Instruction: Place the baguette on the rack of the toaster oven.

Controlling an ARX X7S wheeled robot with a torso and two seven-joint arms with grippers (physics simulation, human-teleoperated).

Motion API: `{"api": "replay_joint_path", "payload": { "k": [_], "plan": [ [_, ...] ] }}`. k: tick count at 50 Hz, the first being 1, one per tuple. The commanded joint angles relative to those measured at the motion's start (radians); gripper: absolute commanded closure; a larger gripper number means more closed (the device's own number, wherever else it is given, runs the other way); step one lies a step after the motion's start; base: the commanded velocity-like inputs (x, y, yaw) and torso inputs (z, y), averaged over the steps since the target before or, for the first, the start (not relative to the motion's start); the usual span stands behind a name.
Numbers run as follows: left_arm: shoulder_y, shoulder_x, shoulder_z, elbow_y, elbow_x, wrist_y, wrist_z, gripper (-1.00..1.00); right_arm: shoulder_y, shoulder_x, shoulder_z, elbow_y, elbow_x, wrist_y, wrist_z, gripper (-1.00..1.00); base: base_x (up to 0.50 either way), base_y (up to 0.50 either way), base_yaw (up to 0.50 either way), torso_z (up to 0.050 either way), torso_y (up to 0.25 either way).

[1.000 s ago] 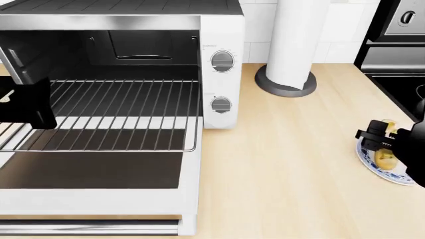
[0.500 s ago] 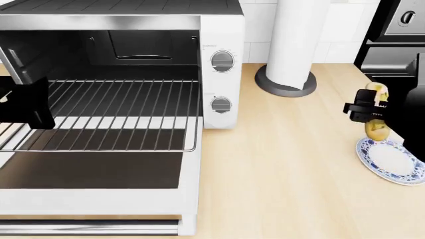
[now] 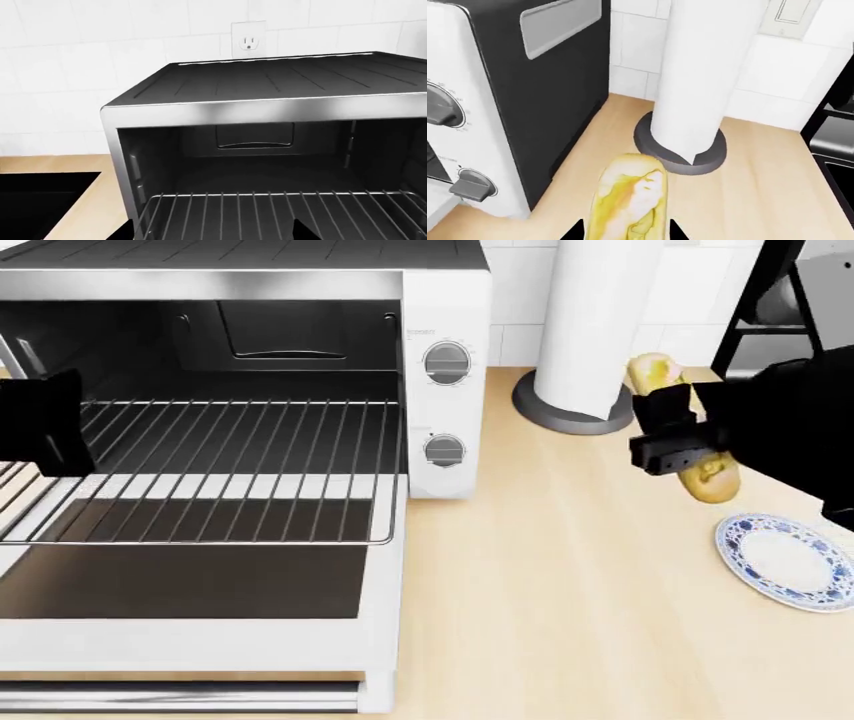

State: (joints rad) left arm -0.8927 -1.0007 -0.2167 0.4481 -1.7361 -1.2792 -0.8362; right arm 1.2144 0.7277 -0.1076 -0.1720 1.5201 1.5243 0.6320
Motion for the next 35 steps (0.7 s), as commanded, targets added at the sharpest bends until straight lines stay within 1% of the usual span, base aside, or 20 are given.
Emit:
{"api": "replay_joint_path", "payload": {
  "k": [1, 2, 3, 4, 5, 6, 9, 10, 11, 12, 13, 14, 15, 17, 18, 19, 21, 25, 30, 35],
  "plan": [
    [-0.033, -0.023, 0.028, -0.003, -0.057, -0.002, -0.037, -1.0, 0.181, 0.083, -0.144, 0.023, 0.489, -0.017, 0.216, 1.0, 0.0, 0.0, 0.0, 0.0, 0.0],
    [-0.085, -0.035, 0.065, -0.027, -0.088, -0.006, -0.058, -1.0, 0.191, 0.082, -0.154, 0.026, 0.5, -0.018, 0.216, 1.0, 0.0, 0.0, 0.0, 0.0, 0.0],
    [-0.079, -0.039, 0.063, -0.023, -0.097, -0.005, -0.064, -1.0, 0.204, 0.081, -0.169, 0.035, 0.518, -0.027, 0.225, 1.0, 0.0, 0.0, 0.0, 0.0, 0.0],
    [-0.023, -0.037, 0.019, 0.001, -0.09, 0.0, -0.057, -1.0, 0.218, 0.076, -0.188, 0.044, 0.537, -0.029, 0.228, 1.0, 0.0, 0.0, 0.0, 0.0, 0.0],
    [-0.115, -0.06, 0.084, -0.039, -0.139, -0.006, -0.09, -1.0, 0.231, 0.071, -0.201, 0.045, 0.541, -0.017, 0.221, 1.0, 0.0, 0.0, 0.0, 0.0, 0.0],
    [-0.135, -0.067, 0.099, -0.048, -0.157, -0.005, -0.102, -1.0, 0.237, 0.07, -0.21, 0.046, 0.547, -0.024, 0.227, 1.0, 0.0, 0.0, 0.0, 0.0, 0.0],
    [-0.137, -0.084, 0.102, -0.049, -0.188, 0.002, -0.121, -1.0, 0.278, 0.053, -0.253, 0.039, 0.593, -0.012, 0.22, 1.0, 0.0, 0.0, 0.0, 0.0, 0.0],
    [-0.137, -0.09, 0.1, -0.051, -0.196, 0.003, -0.121, -1.0, 0.284, 0.056, -0.269, 0.044, 0.62, -0.038, 0.238, 1.0, 0.0, 0.0, 0.0, 0.0, 0.0],
    [-0.026, -0.07, 0.01, -0.002, -0.161, 0.002, -0.099, -1.0, 0.302, 0.047, -0.284, 0.04, 0.645, -0.051, 0.247, 1.0, 0.0, 0.0, 0.0, 0.0, 0.0],
    [-0.005, -0.067, -0.009, 0.007, -0.155, 0.001, -0.092, -1.0, 0.311, 0.041, -0.29, 0.031, 0.653, -0.047, 0.242, 1.0, 0.0, 0.0, 0.0, 0.0, 0.0],
    [-0.094, -0.088, 0.06, -0.031, -0.193, 0.001, -0.115, -1.0, 0.314, 0.038, -0.295, 0.025, 0.673, -0.066, 0.249, 1.0, 0.0, 0.0, 0.0, 0.0, 0.0],
    [-0.132, -0.095, 0.09, -0.045, -0.209, 0.002, -0.128, -1.0, 0.319, 0.037, -0.305, 0.02, 0.693, -0.084, 0.26, 1.0, 0.0, 0.0, 0.0, 0.0, 0.0],
    [-0.136, -0.094, 0.095, -0.044, -0.21, 0.002, -0.129, -1.0, 0.332, 0.028, -0.315, 0.01, 0.699, -0.082, 0.263, 1.0, 0.0, 0.0, 0.0, 0.0, 0.0],
    [-0.124, -0.096, 0.081, -0.042, -0.209, 0.004, -0.121, -1.0, 0.344, 0.013, -0.341, 0.009, 0.737, -0.112, 0.278, 1.0, 0.0, 0.0, 0.0, 0.0, 0.0],
    [-0.018, -0.072, -0.008, 0.003, -0.174, 0.001, -0.1, -1.0, 0.35, 0.005, -0.352, 0.009, 0.735, -0.107, 0.279, 1.0, 0.0, 0.0, 0.0, 0.0, 0.0],
    [0.015, -0.071, -0.039, 0.016, -0.169, -0.003, -0.091, -1.0, 0.356, -0.003, -0.367, 0.01, 0.748, -0.116, 0.285, 1.0, 0.0, 0.0, 0.0, 0.0, 0.0],
    [0.037, -0.075, -0.06, 0.024, -0.169, -0.006, -0.086, -1.0, 0.368, -0.016, -0.387, 0.011, 0.761, -0.123, 0.292, 1.0, 0.0, 0.0, 0.0, 0.0, 0.0],
    [0.045, -0.089, -0.073, 0.028, -0.186, 0.0, -0.096, -1.0, 0.384, -0.056, -0.416, 0.017, 0.766, -0.134, 0.293, 1.0, 0.0, 0.0, 0.0, 0.0, 0.0],
    [0.085, -0.083, -0.105, 0.041, -0.184, -0.004, -0.088, -1.0, 0.385, -0.116, -0.449, 0.014, 0.775, -0.168, 0.3, 1.0, 0.0, 0.0, 0.0, 0.0, 0.0],
    [0.084, -0.094, -0.106, 0.038, -0.189, -0.005, -0.081, -1.0, 0.382, -0.187, -0.472, 0.016, 0.739, -0.177, 0.293, 1.0, 0.0, 0.0, 0.0, 0.0, 0.0]
  ]
}}
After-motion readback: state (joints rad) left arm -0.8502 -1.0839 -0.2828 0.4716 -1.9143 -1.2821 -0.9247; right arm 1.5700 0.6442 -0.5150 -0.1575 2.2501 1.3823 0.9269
